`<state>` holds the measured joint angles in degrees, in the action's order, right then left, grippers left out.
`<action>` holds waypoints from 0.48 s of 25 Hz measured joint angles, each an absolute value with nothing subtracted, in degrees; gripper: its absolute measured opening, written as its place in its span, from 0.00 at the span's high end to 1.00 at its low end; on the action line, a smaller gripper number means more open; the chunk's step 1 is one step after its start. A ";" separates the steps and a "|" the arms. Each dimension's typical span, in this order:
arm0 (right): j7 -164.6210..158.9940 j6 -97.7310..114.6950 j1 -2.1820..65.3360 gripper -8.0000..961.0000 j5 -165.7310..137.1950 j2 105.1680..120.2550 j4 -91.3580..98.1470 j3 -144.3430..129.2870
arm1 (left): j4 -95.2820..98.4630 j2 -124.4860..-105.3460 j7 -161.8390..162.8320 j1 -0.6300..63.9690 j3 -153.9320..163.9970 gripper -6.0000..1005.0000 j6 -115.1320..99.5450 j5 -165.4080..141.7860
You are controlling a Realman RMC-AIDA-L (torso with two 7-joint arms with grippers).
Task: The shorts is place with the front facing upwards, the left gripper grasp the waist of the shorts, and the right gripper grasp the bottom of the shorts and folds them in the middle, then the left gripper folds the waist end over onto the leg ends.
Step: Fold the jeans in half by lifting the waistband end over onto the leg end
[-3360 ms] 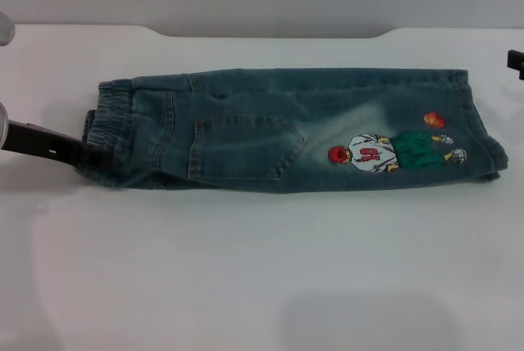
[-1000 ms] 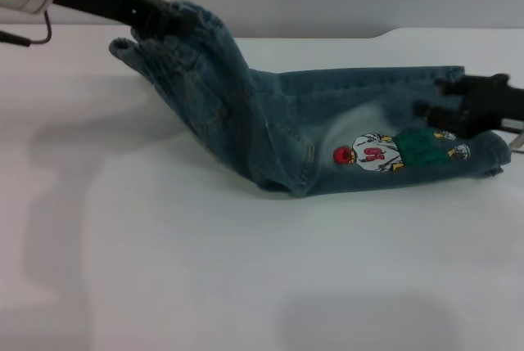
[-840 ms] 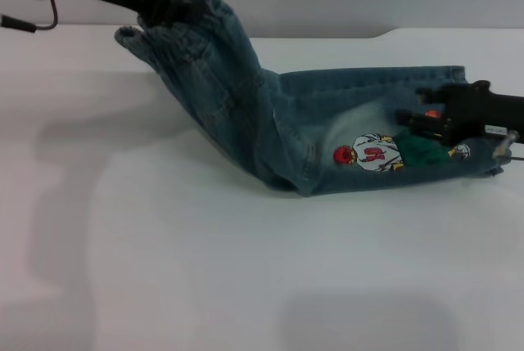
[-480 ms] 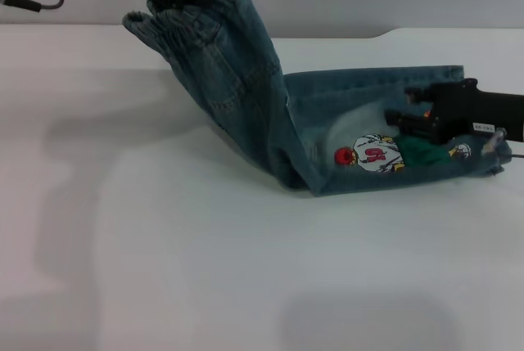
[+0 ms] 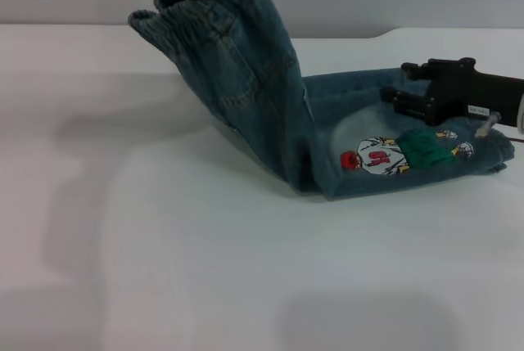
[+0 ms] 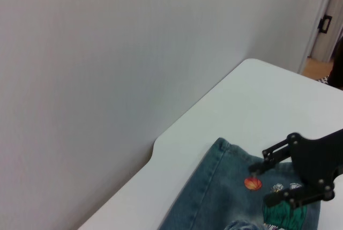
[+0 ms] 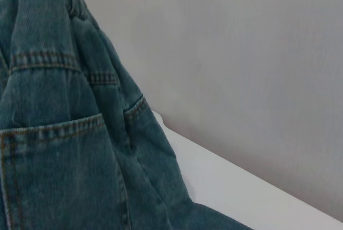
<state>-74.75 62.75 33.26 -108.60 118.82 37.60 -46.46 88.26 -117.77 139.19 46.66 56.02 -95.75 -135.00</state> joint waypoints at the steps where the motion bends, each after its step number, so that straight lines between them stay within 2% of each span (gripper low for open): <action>1: -74.51 62.40 33.57 0.46 -108.59 118.83 37.03 -46.65 | 88.26 -117.77 139.19 46.66 56.02 0.95 -95.75 -135.00; 12: -74.24 58.03 36.23 0.46 -108.54 119.03 33.47 -51.53 | 90.96 -117.72 140.85 49.45 56.56 0.95 -97.20 -135.00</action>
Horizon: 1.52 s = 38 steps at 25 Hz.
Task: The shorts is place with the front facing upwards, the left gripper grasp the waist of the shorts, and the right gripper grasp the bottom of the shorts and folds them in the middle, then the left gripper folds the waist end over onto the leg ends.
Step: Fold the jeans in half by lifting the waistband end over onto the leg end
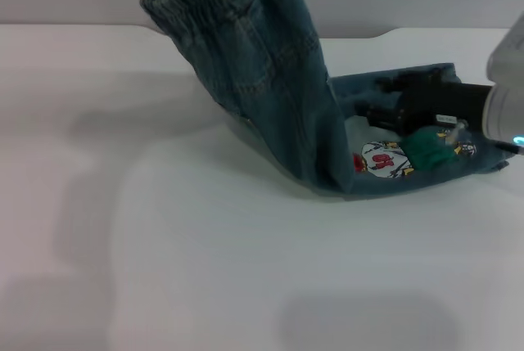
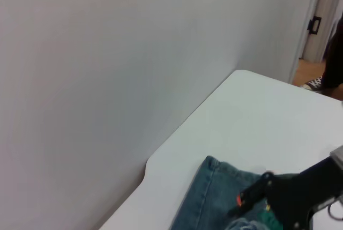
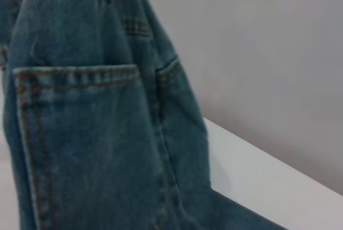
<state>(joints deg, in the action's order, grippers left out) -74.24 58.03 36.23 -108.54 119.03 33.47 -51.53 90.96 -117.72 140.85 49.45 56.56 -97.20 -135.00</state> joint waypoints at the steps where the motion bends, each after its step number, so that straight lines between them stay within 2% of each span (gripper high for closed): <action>1: -74.24 58.02 36.62 0.46 -108.54 119.06 33.08 -51.59 | 91.46 -117.74 141.17 50.07 56.60 0.95 -97.50 -135.00; 38: -77.95 64.54 43.58 0.46 -98.24 119.08 30.83 -69.87 | 95.10 -118.13 144.34 53.11 61.60 0.95 -97.92 -134.97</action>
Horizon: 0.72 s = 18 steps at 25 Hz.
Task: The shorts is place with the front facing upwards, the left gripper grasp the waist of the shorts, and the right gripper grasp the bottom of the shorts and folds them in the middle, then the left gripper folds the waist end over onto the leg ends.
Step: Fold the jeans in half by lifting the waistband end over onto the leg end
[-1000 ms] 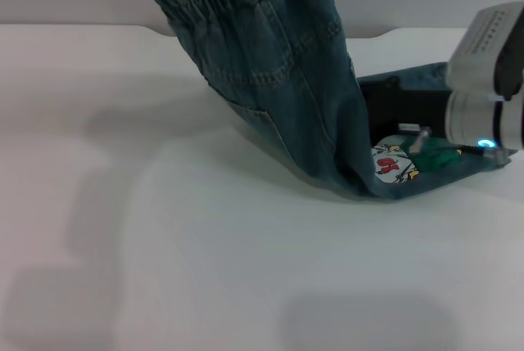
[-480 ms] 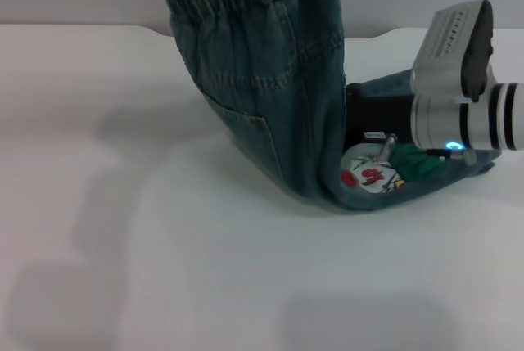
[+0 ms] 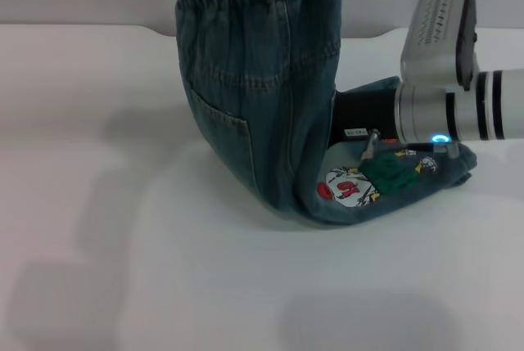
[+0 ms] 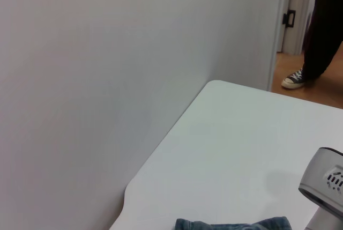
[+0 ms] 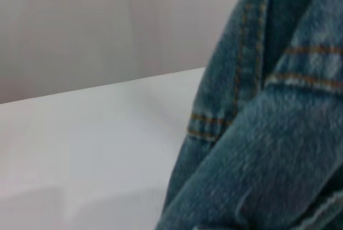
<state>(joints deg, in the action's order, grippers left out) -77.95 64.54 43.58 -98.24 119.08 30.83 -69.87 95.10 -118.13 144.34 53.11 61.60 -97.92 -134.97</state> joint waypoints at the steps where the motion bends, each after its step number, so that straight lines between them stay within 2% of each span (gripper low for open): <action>1: -77.96 64.87 43.83 0.46 -98.22 119.09 30.84 -69.89 | 95.10 -118.13 144.36 53.11 61.75 0.95 -97.88 -134.96; 12: -78.63 66.84 45.35 0.46 -95.54 119.17 30.82 -71.62 | 94.67 -118.11 144.41 52.93 62.52 0.95 -97.54 -134.90; 18: -78.74 65.67 44.06 0.46 -95.74 118.87 30.44 -71.63 | 94.65 -118.11 144.40 52.44 62.65 0.95 -97.46 -134.90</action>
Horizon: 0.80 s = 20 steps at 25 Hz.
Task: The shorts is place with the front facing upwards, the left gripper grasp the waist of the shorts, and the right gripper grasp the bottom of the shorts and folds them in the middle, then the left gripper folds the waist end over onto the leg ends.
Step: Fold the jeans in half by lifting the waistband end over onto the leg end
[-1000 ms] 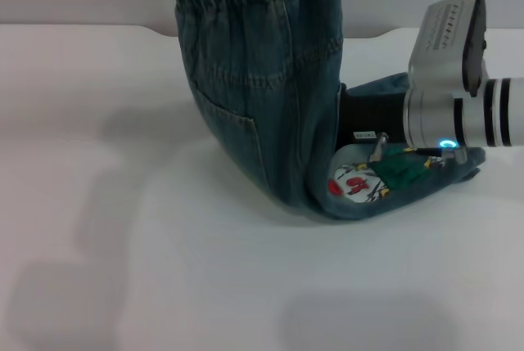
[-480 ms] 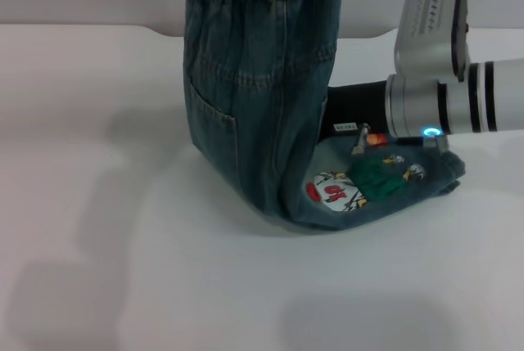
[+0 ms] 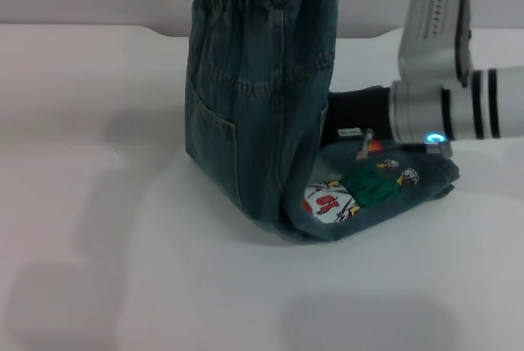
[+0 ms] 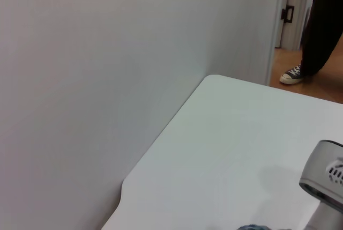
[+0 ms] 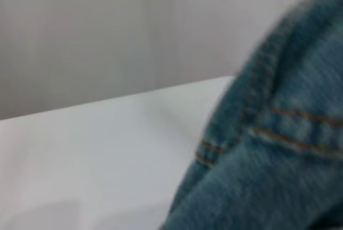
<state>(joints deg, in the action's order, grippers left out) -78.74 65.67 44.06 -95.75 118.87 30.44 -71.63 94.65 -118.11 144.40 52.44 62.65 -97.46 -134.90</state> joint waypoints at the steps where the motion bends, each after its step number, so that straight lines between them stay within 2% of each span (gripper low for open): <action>1: -78.77 65.24 43.53 0.46 -95.78 118.77 30.45 -71.61 | 94.63 -118.11 144.40 52.39 62.67 0.95 -97.46 -134.88; 20: -81.27 59.63 31.40 0.46 -99.97 117.66 39.46 -60.21 | 93.57 -118.30 144.71 50.61 66.96 0.95 -94.47 -133.54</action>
<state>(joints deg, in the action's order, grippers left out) -81.27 59.63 31.40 -99.97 117.66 39.46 -60.21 93.57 -118.30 144.71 50.61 66.96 -94.47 -133.54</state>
